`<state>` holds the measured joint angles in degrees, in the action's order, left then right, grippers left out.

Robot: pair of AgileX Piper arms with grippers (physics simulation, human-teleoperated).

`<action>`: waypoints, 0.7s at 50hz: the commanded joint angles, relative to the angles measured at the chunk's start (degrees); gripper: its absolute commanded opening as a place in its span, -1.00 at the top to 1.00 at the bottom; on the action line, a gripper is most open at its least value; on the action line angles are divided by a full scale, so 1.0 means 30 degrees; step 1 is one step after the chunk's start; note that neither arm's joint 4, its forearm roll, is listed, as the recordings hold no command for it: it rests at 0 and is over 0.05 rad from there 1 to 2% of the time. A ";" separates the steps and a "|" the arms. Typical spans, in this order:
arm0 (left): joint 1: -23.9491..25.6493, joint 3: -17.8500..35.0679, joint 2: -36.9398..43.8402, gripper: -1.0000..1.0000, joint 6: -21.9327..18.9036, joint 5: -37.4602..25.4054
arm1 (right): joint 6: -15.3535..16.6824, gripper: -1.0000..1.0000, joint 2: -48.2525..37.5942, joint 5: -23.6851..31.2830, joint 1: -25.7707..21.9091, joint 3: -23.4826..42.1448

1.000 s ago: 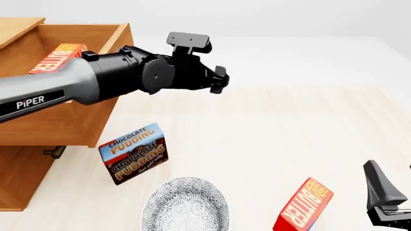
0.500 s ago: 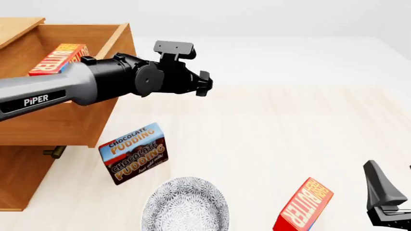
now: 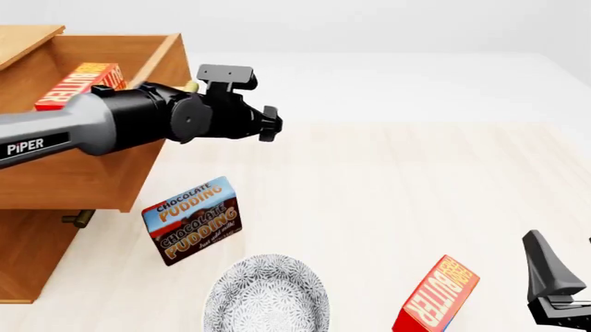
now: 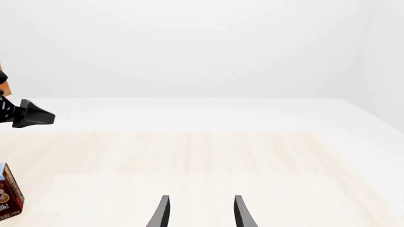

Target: Put the butter at the front in the top drawer of the cabinet and close it.

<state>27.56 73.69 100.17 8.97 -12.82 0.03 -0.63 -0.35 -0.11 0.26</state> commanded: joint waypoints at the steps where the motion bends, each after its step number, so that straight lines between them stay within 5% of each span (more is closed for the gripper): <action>1: -0.0641 -0.0562 -0.0424 -1.00 -0.0034 -0.0062 | 0.0000 -1.00 0.0120 0.0098 0.0004 -0.0019; 35: -0.2818 -0.1963 -0.1453 -1.00 -0.0218 0.0222 | -0.0001 -1.00 0.0122 0.0104 0.0006 -0.0016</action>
<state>21.07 69.19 96.61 8.17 -12.41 0.03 -0.49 -0.21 -0.11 0.27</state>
